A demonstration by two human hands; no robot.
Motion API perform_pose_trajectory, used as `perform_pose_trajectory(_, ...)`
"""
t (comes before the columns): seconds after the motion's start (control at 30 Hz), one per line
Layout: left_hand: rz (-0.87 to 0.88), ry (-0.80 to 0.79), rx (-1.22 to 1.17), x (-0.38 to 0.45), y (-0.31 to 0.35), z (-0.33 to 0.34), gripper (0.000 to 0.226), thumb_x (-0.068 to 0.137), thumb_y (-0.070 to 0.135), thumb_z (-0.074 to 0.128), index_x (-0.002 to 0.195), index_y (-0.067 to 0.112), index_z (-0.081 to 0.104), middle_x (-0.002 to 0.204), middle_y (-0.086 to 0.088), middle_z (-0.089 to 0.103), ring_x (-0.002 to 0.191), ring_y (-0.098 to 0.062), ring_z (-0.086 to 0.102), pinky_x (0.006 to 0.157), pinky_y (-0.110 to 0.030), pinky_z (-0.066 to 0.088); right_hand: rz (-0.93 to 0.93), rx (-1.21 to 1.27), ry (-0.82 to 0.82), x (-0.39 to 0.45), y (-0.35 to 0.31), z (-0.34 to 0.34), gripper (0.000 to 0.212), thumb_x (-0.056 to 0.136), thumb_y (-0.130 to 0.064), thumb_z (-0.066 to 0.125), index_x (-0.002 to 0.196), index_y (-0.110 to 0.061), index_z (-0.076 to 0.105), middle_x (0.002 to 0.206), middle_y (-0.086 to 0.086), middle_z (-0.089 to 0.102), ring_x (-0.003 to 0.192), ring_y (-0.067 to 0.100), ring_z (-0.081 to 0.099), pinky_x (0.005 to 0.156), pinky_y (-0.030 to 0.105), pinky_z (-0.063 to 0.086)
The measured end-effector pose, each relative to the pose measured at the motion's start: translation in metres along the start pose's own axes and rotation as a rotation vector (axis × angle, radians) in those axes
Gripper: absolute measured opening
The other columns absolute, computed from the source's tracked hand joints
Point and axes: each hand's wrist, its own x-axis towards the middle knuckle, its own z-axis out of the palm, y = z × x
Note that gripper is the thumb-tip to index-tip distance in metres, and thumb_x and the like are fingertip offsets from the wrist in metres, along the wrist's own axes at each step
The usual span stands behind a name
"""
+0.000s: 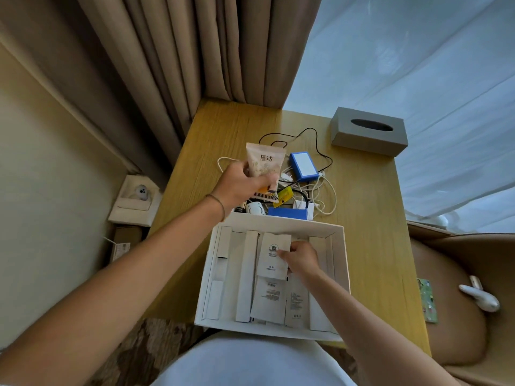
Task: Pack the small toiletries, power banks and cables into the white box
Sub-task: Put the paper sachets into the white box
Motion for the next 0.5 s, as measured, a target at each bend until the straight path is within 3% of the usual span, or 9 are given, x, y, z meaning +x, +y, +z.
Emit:
perform_pose_trajectory(0.1, -0.047, -0.029, -0.070, -0.025, -0.007, -0.001, 0.015, 0.089, 0.025, 0.073, 0.103, 0.026, 0.068, 0.094, 0.013, 0.072, 0.070, 0.009, 0.067, 0.050, -0.007, 0.046, -0.027, -0.132, 0.012, 0.005, 0.002, 0.004, 0.010, 0.092, -0.026, 0.072, 0.099, -0.021, 0.076, 0.106, 0.003, 0.078, 0.092, 0.021, 0.074, 0.080, 0.040, 0.064)
perform_pose_trajectory(0.23, -0.058, -0.080, -0.079, -0.054, -0.019, 0.005, 0.014, 0.092, 0.020, 0.069, 0.103, 0.028, 0.067, 0.086, 0.019, 0.075, 0.071, 0.010, 0.066, 0.053, -0.008, 0.047, -0.163, -0.476, 0.119, 0.005, 0.000, 0.005, 0.021, 0.090, -0.039, 0.071, 0.097, -0.019, 0.072, 0.094, 0.003, 0.075, 0.087, 0.024, 0.072, 0.073, 0.034, 0.058)
perform_pose_trajectory(0.33, -0.107, -0.073, -0.014, -0.067, -0.031, 0.011, 0.015, 0.088, 0.028, 0.071, 0.102, 0.032, 0.067, 0.105, 0.007, 0.074, 0.088, -0.006, 0.068, 0.067, -0.025, 0.056, -0.294, -0.682, 0.177, 0.001, -0.009, 0.000, 0.030, 0.089, -0.037, 0.070, 0.107, -0.014, 0.067, 0.098, 0.008, 0.072, 0.091, 0.032, 0.069, 0.068, 0.033, 0.051)
perform_pose_trajectory(0.43, -0.163, -0.068, 0.075, -0.072, -0.050, 0.020, 0.009, 0.088, 0.027, 0.072, 0.093, 0.033, 0.068, 0.097, 0.008, 0.074, 0.082, -0.009, 0.066, 0.062, -0.024, 0.054, -0.304, -0.695, 0.176, -0.008, -0.019, -0.016, 0.030, 0.093, -0.035, 0.063, 0.076, -0.010, 0.065, 0.074, 0.008, 0.067, 0.071, 0.030, 0.065, 0.061, 0.035, 0.053)
perform_pose_trajectory(0.5, -0.195, -0.079, 0.154, -0.074, -0.066, 0.029, 0.009, 0.086, 0.027, 0.075, 0.088, 0.032, 0.067, 0.091, 0.010, 0.073, 0.080, -0.010, 0.067, 0.061, -0.022, 0.053, -0.328, -0.646, 0.225, -0.017, -0.022, -0.032, 0.033, 0.091, -0.029, 0.060, 0.067, -0.007, 0.061, 0.065, 0.006, 0.064, 0.062, 0.028, 0.062, 0.056, 0.033, 0.051)
